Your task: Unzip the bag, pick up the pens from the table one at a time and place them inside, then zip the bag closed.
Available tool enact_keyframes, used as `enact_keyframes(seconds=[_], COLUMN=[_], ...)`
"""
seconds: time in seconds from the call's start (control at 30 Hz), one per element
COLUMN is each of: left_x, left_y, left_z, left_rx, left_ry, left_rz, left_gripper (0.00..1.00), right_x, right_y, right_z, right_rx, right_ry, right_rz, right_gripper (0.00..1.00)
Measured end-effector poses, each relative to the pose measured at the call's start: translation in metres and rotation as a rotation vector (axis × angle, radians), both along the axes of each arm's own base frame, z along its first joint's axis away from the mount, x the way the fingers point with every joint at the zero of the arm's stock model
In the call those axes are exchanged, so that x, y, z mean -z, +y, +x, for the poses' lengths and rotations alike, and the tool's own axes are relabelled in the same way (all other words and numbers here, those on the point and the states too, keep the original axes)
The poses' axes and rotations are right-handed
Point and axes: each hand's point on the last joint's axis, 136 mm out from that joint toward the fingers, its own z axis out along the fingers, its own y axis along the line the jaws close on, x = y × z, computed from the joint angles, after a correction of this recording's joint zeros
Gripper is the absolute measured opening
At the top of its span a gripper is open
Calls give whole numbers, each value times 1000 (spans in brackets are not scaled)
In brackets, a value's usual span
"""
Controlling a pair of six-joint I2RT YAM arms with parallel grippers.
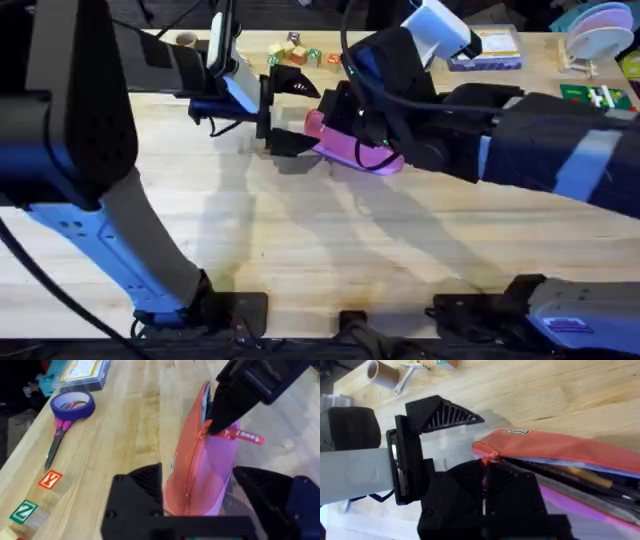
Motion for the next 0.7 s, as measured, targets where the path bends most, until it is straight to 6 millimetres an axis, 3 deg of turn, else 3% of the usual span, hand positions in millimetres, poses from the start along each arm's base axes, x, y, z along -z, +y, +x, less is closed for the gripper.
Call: enact_keyframes(seconds=[0.23,0.27,0.37,0.43,0.7], left_x=[2,2,4,6,7], left_y=[-10,-12,-15,-14,-15], left_z=[-5,-5,-6,-6,-6], left_rx=[28,32,38,37,37], left_ry=[5,5,-1,-2,4], left_rz=[10,13,27,35,41], left_gripper=[722,632,227,64,45], right_x=[0,0,0,0,7], right_y=[0,0,0,1,-5], right_z=[0,0,0,-1,-3], right_rx=[0,0,-3,-5,-1], right_ry=[0,0,2,4,32], right_rz=[0,0,1,2,-21], right_gripper=[30,30,30,30,30])
